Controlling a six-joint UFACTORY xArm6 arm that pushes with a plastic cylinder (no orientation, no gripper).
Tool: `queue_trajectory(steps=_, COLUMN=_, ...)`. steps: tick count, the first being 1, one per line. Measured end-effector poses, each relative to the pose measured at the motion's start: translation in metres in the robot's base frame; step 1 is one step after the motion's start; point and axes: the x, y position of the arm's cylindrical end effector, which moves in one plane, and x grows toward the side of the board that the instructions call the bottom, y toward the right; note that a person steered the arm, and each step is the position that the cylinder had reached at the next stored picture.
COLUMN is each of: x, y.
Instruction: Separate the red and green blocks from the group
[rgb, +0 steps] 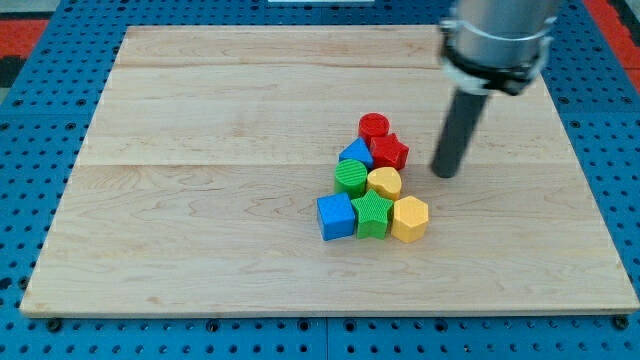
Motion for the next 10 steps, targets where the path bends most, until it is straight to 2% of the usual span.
queue_trajectory(steps=1, x=-0.002, y=-0.044)
queue_trajectory(steps=3, x=-0.077, y=-0.073)
queue_trajectory(steps=4, x=-0.045, y=-0.002)
queue_trajectory(steps=5, x=0.043, y=0.035)
queue_trajectory(steps=6, x=0.096, y=0.024)
queue_trajectory(steps=7, x=0.096, y=-0.032)
queue_trajectory(steps=9, x=0.021, y=-0.065)
queue_trajectory(steps=10, x=-0.002, y=-0.102)
